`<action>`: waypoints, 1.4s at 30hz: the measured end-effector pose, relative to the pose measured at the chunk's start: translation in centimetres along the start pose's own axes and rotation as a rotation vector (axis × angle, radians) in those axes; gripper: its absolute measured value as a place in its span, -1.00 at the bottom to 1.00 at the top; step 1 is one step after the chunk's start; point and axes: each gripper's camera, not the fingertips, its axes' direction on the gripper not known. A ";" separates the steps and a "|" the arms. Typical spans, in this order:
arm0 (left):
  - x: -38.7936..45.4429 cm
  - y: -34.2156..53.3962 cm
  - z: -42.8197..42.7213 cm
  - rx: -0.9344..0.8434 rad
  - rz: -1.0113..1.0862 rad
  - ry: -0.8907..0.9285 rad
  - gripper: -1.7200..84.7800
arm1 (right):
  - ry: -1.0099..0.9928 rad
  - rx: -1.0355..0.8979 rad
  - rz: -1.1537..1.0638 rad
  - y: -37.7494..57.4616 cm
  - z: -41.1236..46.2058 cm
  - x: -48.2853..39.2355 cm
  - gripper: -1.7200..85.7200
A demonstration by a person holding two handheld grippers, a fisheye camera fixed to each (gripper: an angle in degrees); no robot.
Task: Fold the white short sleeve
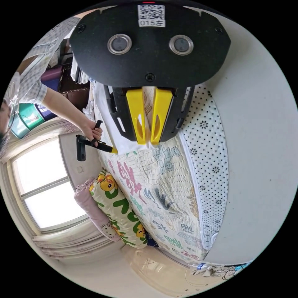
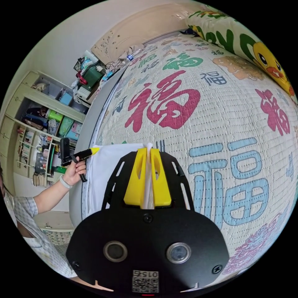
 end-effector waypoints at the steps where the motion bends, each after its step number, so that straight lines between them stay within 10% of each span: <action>1: 0.2 -0.1 -0.2 -0.007 -0.012 -0.001 -0.91 | -0.029 0.014 0.035 0.2 0.1 0.9 -0.88; 13: 14.1 10.4 -8.8 -0.149 0.032 -0.133 -0.67 | 0.000 -0.045 0.038 14.3 -2.4 2.0 -0.80; 25: 22.7 23.0 -9.1 -0.268 -0.181 -0.122 -0.84 | -0.103 -0.266 0.106 25.0 10.7 4.2 -0.85; 42: 45.8 27.9 -16.1 -0.394 0.177 -0.481 -0.92 | 0.380 -0.299 0.235 39.0 27.8 2.5 -0.92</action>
